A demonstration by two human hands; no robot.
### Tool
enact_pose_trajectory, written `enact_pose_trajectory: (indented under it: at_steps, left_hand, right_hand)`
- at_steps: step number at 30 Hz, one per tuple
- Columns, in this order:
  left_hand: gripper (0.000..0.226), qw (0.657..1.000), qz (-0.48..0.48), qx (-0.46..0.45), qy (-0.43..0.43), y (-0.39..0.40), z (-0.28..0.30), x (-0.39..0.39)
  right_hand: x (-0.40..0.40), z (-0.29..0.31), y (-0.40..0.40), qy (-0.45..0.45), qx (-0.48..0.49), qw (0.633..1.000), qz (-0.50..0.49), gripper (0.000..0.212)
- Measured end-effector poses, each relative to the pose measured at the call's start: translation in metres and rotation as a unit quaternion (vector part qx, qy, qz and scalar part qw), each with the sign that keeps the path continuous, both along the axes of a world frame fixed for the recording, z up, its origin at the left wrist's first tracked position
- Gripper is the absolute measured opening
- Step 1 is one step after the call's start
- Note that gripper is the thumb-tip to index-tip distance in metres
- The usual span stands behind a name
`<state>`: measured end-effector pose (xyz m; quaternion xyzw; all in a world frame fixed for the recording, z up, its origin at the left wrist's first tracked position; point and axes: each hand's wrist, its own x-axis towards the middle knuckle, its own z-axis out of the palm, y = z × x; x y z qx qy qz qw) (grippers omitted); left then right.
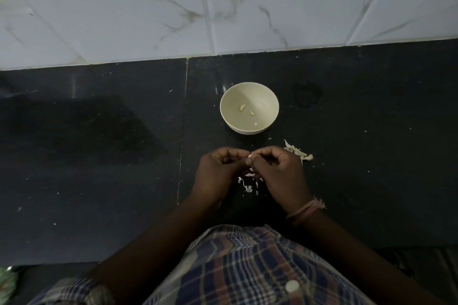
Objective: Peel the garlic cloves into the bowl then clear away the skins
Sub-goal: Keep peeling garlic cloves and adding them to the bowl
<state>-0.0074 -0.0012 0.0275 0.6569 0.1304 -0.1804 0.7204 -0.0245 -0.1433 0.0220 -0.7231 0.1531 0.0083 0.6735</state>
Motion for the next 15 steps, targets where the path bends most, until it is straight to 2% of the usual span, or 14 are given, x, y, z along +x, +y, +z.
enact_pose_trajectory:
  at_steps: [8,15]
  left_hand:
    - [0.012,0.998,-0.026,0.054,-0.02,0.009,0.004,-0.003]
    - [0.009,0.985,-0.082,0.153,-0.02,0.011,0.004,-0.004]
  right_hand:
    - [-0.004,0.003,0.002,0.019,0.008,0.999,0.03,0.002]
    - [-0.013,-0.015,0.0,0.038,-0.028,0.998,0.042,0.01]
